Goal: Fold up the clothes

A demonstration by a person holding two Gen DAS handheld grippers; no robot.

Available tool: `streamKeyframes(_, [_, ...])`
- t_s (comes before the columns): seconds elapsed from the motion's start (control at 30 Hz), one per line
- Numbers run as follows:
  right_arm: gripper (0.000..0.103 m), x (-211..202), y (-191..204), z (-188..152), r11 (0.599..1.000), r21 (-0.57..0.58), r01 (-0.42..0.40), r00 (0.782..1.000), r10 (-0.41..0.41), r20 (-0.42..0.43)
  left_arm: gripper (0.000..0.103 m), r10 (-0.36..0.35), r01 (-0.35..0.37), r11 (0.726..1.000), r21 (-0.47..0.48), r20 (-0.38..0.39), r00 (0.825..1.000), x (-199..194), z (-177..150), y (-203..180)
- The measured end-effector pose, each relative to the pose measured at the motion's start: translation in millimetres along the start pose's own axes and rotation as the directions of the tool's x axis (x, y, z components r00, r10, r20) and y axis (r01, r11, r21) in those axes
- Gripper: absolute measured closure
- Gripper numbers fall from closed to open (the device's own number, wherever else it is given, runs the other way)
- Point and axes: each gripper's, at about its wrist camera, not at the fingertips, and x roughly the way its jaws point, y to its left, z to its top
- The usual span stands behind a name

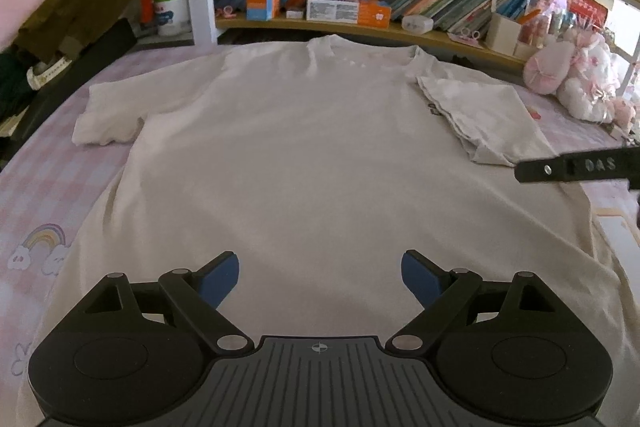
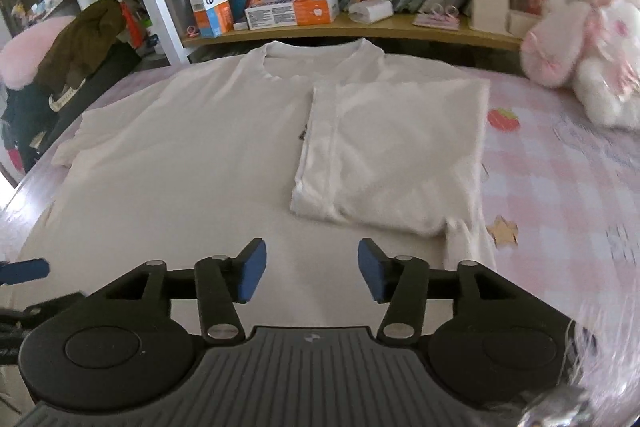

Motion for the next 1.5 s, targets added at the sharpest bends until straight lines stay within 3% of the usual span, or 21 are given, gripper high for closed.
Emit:
streamKeyframes(0.1, [0.045, -13.2, -3.6, -13.4, 1.000, 0.025, 0.015, 1.000, -0.015, -0.004, 0.012, -0.002, 0.002, 1.000, 0.006, 0.007, 1.000, -2.3, 0.2, -5.7])
streamKeyframes(0.23, [0.023, -28.2, -8.5, -30.3, 0.996, 0.069, 0.063, 0.998, -0.063, -0.008, 0.012, -0.004, 0.004, 1.000, 0.005, 0.012, 1.000, -4.7, 0.4, -11.7])
streamKeyframes(0.33, [0.018, -37.4, -11.0, -38.5, 0.991, 0.085, 0.107, 0.994, -0.108, 0.000, 0.012, -0.005, 0.005, 1.000, -0.004, 0.015, 1.000, -5.8, 0.6, -16.7])
streamKeyframes(0.53, [0.015, -45.4, -15.0, -46.5, 0.984, 0.050, 0.172, 0.985, -0.173, 0.018, 0.012, -0.006, 0.006, 1.000, -0.011, 0.019, 1.000, -8.1, -0.8, -28.6])
streamKeyframes(1.07, [0.013, -52.5, -23.8, -56.6, 0.986, -0.004, 0.167, 0.986, -0.167, -0.006, 0.012, 0.005, -0.005, 1.000, 0.000, 0.017, 1.000, -10.7, -1.0, -49.9])
streamKeyframes(1.5, [0.013, -45.8, 4.0, -58.0, 0.977, -0.004, 0.211, 0.977, -0.211, -0.012, 0.012, -0.042, 0.042, 0.999, 0.031, 0.010, 0.999, -5.0, 2.0, -24.0])
